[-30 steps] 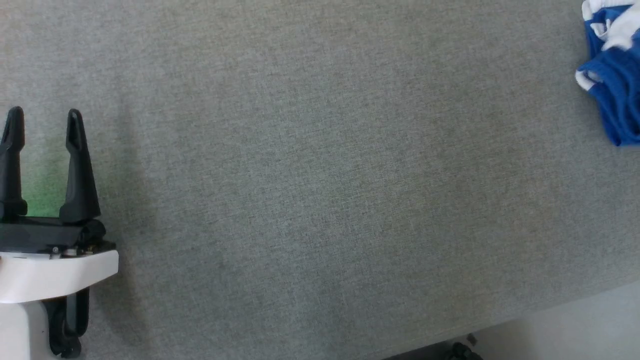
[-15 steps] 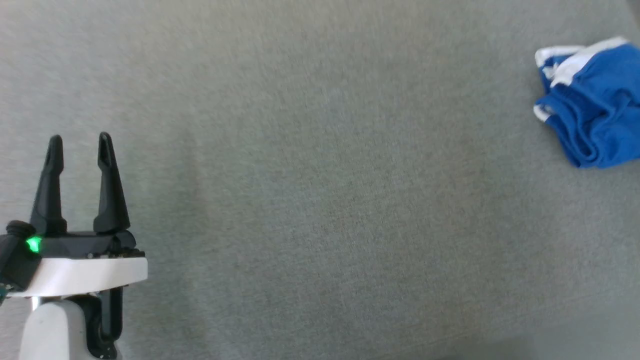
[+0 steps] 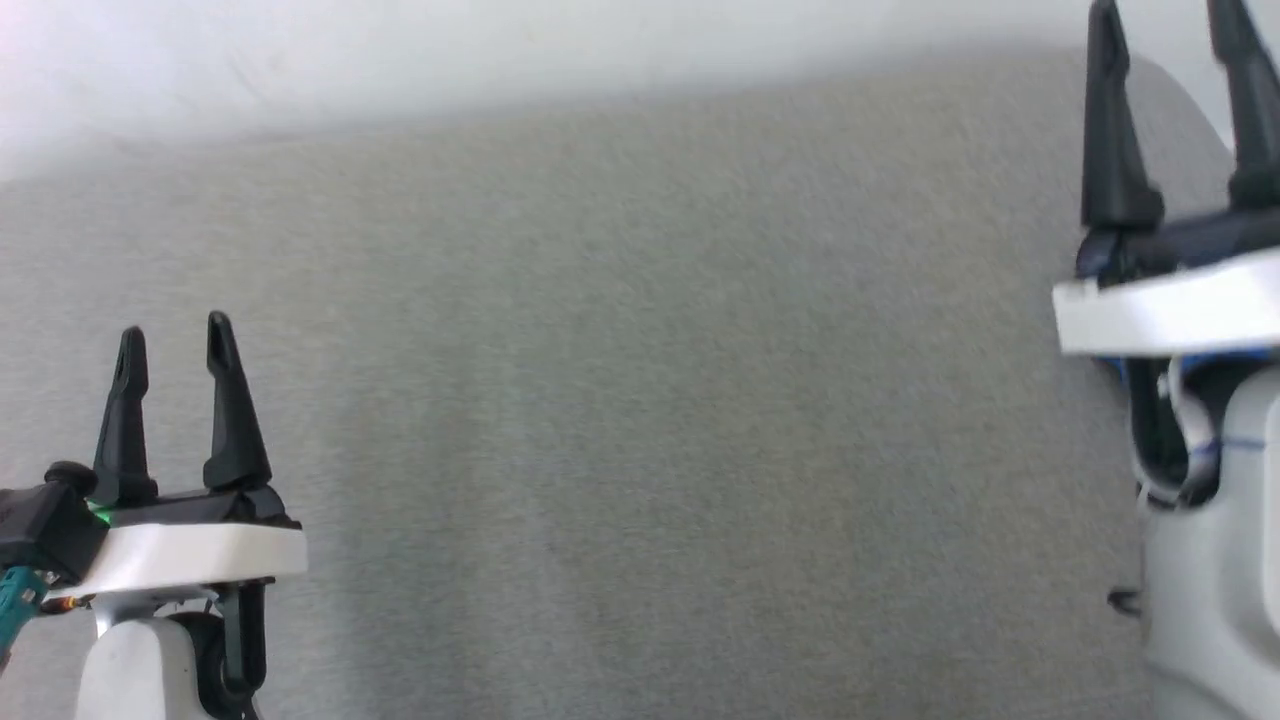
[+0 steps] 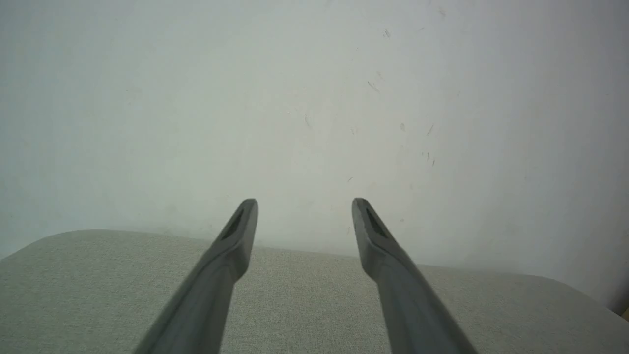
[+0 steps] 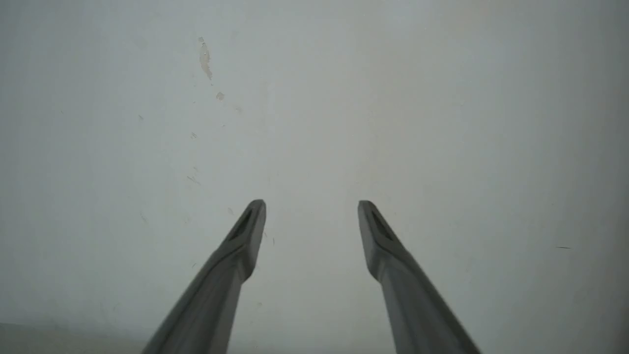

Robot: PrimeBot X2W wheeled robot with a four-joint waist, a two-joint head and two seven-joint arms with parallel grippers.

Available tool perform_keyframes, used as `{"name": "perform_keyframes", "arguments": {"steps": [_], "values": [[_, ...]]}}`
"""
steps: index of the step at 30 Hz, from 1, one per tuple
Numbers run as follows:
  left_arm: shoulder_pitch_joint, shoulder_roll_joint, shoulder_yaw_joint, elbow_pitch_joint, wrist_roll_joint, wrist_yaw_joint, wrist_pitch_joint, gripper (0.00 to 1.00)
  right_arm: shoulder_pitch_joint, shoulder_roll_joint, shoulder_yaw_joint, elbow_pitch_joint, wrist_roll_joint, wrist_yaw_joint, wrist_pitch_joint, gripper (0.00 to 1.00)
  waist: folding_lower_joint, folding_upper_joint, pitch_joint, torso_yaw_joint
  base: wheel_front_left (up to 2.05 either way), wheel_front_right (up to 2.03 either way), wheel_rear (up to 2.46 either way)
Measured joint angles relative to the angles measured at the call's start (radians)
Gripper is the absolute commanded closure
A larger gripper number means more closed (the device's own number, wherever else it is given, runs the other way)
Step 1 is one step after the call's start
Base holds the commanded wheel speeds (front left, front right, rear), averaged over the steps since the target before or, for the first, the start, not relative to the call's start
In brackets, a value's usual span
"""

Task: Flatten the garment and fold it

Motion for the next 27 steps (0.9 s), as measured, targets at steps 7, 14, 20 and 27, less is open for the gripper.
{"name": "perform_keyframes", "arguments": {"steps": [7, 14, 20, 27], "values": [[0.000, -0.020, 0.002, 0.031, 0.019, 0.008, 0.000, 0.00, 0.157, 0.007, -0.016, 0.088, 0.130, 0.000, -0.140, 0.00, 0.0001, 0.0000, -0.065, 0.065, 0.00, 0.00, 0.00], [0.004, -0.040, -0.030, 0.078, 0.040, 0.014, 0.000, 0.00, 0.266, 0.007, -0.001, 0.151, 0.201, -0.001, -0.157, 0.00, 0.0002, 0.0000, -0.104, 0.126, 0.00, 0.00, 0.00], [0.012, -0.044, -0.073, 0.139, 0.064, 0.018, 0.000, 0.00, 0.353, 0.008, 0.029, 0.170, 0.148, -0.001, -0.157, 0.00, 0.0002, 0.0000, -0.131, 0.161, 0.00, 0.00, 0.00], [0.032, -0.047, -0.124, 0.215, 0.103, 0.018, 0.000, 0.00, 0.428, 0.008, 0.052, 0.230, 0.120, -0.001, -0.157, 0.00, 0.0002, 0.0000, -0.157, 0.175, 0.00, 0.00, 0.00]]}}
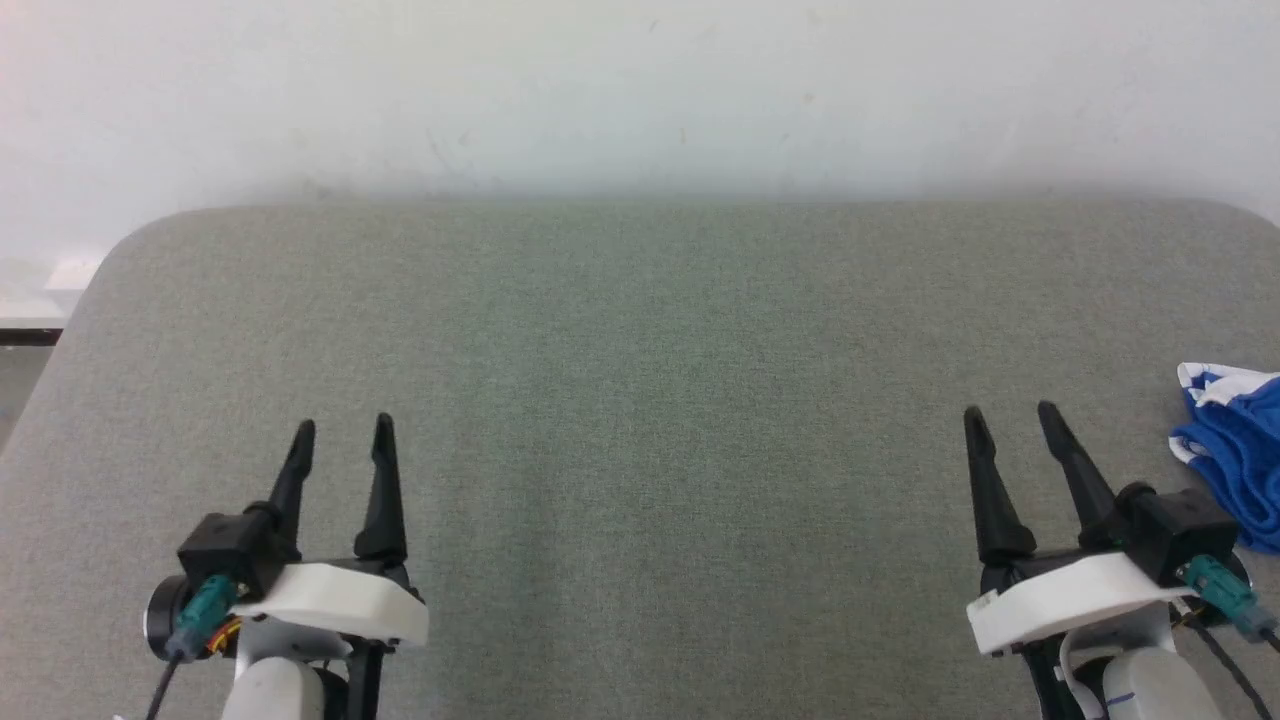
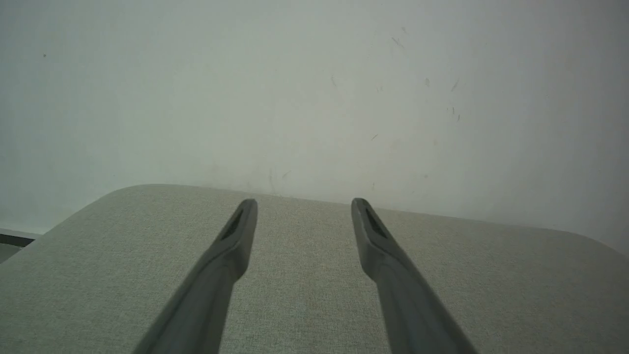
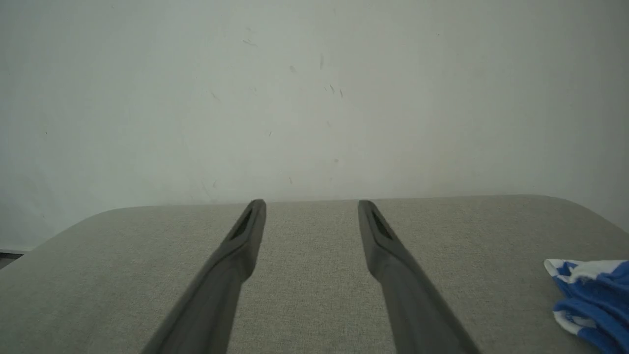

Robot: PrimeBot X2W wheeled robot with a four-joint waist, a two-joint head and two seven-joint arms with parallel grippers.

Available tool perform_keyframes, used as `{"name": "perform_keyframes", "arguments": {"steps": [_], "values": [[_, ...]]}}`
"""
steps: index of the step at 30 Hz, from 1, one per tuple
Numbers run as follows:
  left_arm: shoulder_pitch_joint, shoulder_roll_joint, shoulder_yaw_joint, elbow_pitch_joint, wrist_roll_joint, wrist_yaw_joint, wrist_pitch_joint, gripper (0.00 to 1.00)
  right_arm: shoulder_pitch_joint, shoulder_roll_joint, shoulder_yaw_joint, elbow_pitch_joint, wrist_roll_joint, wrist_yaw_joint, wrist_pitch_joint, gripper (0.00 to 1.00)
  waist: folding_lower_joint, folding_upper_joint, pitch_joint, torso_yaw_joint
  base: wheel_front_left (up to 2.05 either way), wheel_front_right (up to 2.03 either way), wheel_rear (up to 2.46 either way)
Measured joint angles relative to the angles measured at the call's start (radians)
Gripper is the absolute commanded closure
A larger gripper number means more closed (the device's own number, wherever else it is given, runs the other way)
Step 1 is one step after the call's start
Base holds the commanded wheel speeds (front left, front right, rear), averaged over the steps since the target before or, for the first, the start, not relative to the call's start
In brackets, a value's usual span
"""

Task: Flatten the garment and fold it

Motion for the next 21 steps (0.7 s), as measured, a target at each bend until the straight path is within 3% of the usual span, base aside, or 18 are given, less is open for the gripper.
{"name": "perform_keyframes", "arguments": {"steps": [9, 10, 21], "values": [[0.023, -0.002, -0.032, 0.027, 0.023, 0.002, 0.000, 0.00, 0.031, 0.000, 0.004, 0.048, 0.012, 0.000, 0.000, 0.00, 0.0000, -0.0001, -0.018, 0.008, 0.00, 0.00, 0.00], [0.024, -0.002, -0.033, 0.029, 0.024, 0.004, 0.000, 1.00, 0.033, 0.000, 0.005, 0.050, 0.012, 0.000, 0.000, 1.00, 0.0000, -0.0001, -0.019, 0.008, 0.00, 0.00, 0.00], [0.024, -0.002, -0.032, 0.026, 0.024, 0.008, 0.008, 1.00, 0.035, -0.001, 0.005, 0.050, 0.010, 0.000, 0.006, 1.00, 0.0001, 0.0000, -0.019, 0.004, 0.00, 0.00, 0.00]]}}
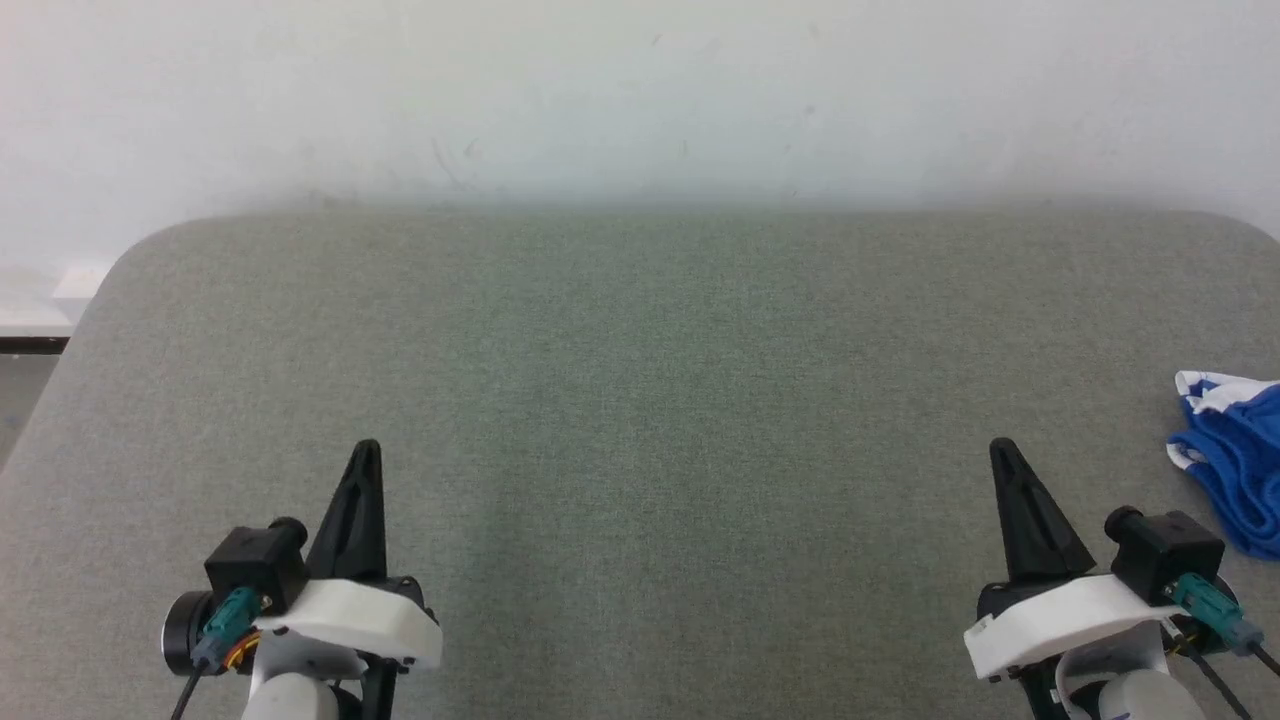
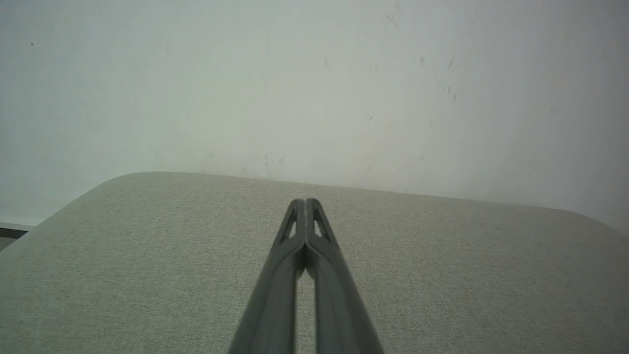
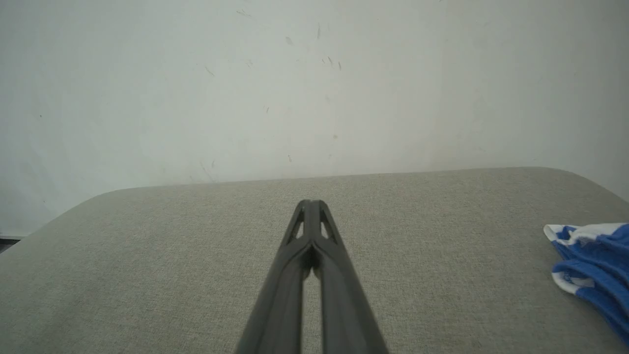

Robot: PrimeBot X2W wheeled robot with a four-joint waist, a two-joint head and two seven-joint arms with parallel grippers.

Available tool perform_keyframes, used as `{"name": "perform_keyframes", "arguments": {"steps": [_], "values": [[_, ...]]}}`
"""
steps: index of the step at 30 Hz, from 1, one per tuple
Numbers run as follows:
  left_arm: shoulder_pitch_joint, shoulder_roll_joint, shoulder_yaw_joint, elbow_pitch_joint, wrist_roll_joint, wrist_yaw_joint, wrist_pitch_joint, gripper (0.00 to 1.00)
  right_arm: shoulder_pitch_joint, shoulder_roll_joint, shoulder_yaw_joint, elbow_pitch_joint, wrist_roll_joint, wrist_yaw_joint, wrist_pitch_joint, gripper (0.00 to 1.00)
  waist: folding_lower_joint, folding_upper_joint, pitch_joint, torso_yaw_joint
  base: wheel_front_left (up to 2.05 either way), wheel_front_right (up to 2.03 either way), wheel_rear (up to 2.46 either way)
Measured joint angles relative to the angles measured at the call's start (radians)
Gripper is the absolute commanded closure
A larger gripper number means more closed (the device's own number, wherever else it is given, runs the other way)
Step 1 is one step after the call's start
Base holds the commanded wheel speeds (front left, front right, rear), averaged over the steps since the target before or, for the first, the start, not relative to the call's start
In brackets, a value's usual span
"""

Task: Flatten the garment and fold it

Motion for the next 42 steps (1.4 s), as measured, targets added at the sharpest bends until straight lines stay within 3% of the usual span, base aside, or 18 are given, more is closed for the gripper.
{"name": "perform_keyframes", "arguments": {"steps": [42], "values": [[0.015, 0.000, -0.020, -0.079, 0.047, 0.028, 0.083, 1.00, 0.006, 0.000, 0.000, -0.074, -0.065, 0.000, 0.085, 1.00, 0.0000, 0.0000, 0.004, -0.026, 0.00, 0.00, 0.00]]}}
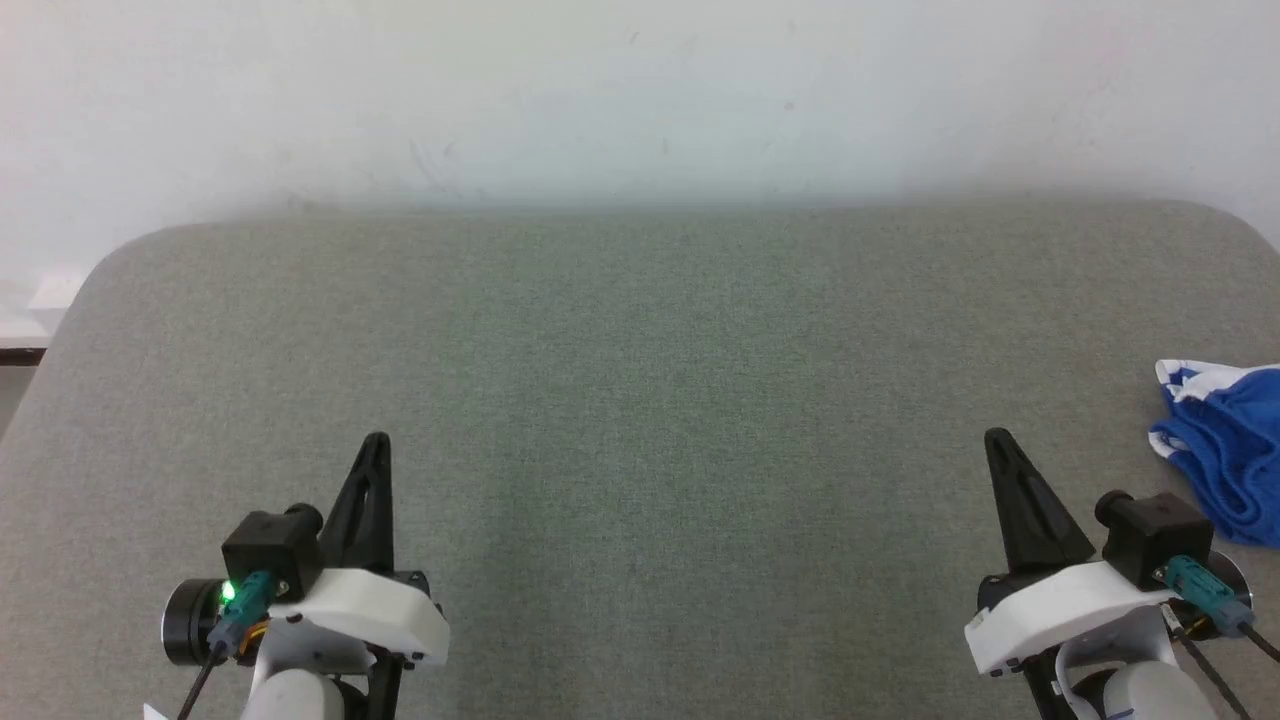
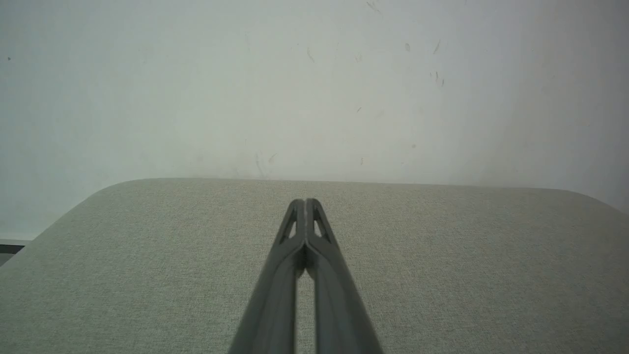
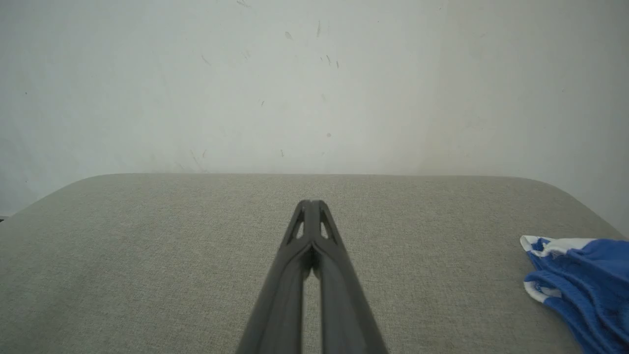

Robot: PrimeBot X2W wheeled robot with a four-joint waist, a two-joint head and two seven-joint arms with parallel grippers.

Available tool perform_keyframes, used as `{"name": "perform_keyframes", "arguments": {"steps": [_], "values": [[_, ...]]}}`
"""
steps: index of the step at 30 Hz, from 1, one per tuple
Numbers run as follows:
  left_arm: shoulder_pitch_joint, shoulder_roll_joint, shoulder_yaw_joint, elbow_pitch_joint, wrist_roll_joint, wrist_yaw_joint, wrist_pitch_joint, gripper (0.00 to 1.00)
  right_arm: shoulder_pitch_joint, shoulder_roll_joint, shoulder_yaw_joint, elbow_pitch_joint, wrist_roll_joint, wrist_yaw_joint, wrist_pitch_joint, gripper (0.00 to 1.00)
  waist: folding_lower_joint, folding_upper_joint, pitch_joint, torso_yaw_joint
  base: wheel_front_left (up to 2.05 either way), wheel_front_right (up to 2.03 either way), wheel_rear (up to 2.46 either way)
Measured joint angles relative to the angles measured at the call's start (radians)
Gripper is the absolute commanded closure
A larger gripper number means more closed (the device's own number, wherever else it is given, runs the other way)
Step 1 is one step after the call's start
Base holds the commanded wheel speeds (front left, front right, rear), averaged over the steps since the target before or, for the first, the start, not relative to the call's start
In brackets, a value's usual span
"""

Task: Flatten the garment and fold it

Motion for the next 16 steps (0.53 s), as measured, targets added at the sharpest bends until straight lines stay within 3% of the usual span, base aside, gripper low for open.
{"name": "perform_keyframes", "arguments": {"steps": [16], "values": [[0.018, 0.000, -0.006, -0.031, 0.015, 0.011, 0.034, 1.00, 0.004, 0.000, 0.000, -0.027, -0.031, 0.000, 0.034, 1.00, 0.0000, 0.0000, 0.001, -0.010, 0.00, 0.00, 0.00]]}}
